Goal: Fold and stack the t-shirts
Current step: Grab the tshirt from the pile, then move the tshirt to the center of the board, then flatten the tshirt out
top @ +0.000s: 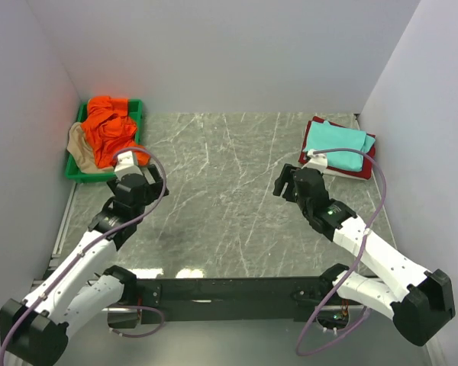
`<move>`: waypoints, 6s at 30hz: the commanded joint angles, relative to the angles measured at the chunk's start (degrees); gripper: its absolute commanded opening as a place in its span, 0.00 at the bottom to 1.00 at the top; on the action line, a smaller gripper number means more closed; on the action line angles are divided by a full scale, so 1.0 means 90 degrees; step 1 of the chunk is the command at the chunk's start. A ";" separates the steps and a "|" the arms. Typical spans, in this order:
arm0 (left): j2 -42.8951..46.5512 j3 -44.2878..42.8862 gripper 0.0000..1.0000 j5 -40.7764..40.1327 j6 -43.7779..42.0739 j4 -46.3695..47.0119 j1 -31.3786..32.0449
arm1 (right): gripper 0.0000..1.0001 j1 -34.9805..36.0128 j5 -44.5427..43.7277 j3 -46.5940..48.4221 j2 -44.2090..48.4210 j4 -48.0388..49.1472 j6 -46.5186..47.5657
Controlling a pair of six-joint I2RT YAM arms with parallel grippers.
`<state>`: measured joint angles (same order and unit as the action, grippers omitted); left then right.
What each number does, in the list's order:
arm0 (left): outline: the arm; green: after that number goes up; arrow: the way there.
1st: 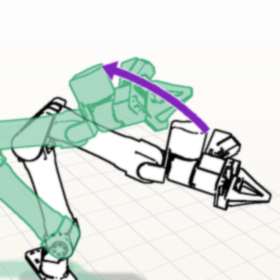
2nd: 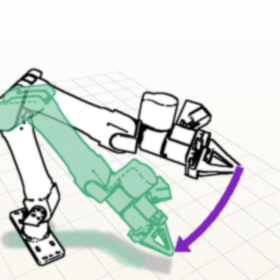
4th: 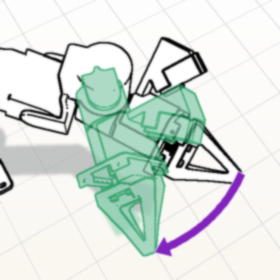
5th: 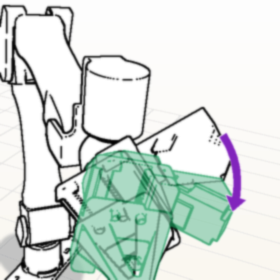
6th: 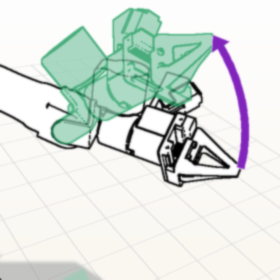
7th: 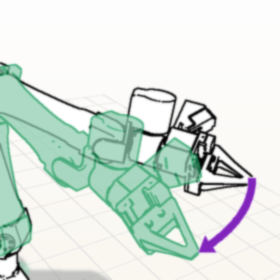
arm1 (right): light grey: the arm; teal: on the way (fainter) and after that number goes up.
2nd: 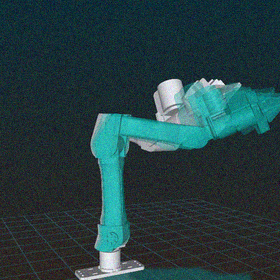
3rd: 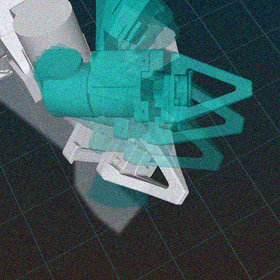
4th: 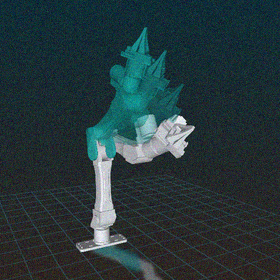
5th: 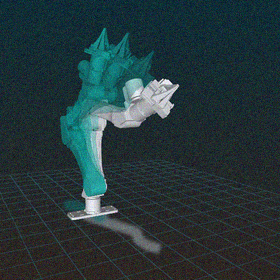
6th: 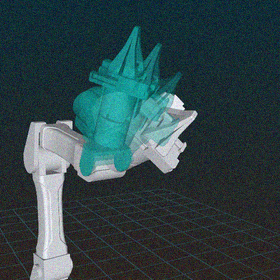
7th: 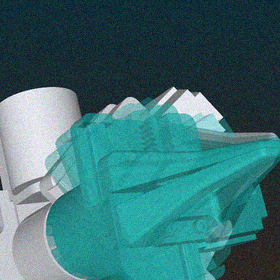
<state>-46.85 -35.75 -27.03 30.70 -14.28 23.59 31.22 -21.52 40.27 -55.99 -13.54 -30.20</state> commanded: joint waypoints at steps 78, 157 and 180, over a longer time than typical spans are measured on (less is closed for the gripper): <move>-0.6671 -0.8011 0.00 0.2944 -0.1175 -0.0201 -0.4174 | 0.80 -0.0022 0.0184 -0.0119 0.0156 0.0205 0.0142; -0.5711 -0.2824 0.55 0.3375 0.0017 0.0015 0.0239 | 0.58 0.0554 0.2702 0.0984 -0.3837 0.1123 -0.0484; -0.6034 -0.2766 0.41 0.2710 0.0046 -0.0405 0.0533 | 0.28 0.0574 0.3494 0.1512 -0.4746 0.1241 -0.0307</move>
<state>-100.57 -59.51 -0.80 31.97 -17.69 28.01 35.88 9.30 51.46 -97.86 -3.92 -33.54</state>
